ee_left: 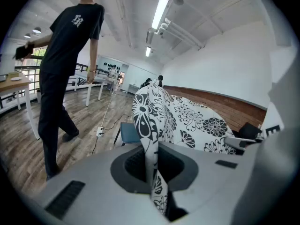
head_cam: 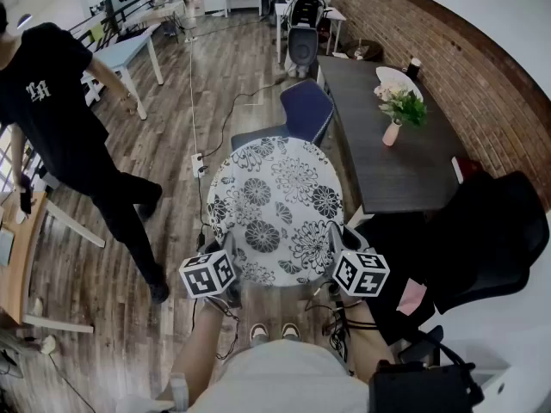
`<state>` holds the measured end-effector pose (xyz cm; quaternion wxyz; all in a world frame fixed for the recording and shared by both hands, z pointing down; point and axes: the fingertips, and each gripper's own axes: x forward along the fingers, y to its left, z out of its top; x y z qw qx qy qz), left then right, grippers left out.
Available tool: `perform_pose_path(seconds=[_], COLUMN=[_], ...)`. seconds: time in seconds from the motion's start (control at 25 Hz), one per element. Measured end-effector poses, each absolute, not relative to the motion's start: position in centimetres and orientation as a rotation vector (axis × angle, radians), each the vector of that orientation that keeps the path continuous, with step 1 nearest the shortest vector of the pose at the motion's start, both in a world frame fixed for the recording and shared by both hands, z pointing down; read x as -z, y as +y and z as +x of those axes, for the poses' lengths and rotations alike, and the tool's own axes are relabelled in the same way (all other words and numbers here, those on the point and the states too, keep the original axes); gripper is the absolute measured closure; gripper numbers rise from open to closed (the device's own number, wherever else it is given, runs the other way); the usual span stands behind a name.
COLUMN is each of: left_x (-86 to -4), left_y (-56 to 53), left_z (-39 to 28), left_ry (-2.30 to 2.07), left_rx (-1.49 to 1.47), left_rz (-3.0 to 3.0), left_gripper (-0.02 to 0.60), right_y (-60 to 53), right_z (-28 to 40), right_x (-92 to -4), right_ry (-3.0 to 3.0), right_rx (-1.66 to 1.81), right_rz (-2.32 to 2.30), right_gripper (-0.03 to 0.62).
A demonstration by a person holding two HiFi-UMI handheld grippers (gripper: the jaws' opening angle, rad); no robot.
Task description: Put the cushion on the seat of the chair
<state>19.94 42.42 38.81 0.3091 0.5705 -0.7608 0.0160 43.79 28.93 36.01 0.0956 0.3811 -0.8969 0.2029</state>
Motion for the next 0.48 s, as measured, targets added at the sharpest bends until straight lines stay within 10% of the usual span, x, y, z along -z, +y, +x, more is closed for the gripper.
perform_pose_path(seconds=[0.48], left_x=[-40.9], left_y=[41.6], left_z=[20.8], left_ry=[-1.949], left_rx=[-0.034], left_rz=[1.488], left_gripper=[0.568], right_y=[28.4], right_z=[42.8], right_x=[-37.4], right_ry=[-2.647], right_rx=[-0.690], right_rz=[1.049], right_gripper=[0.559])
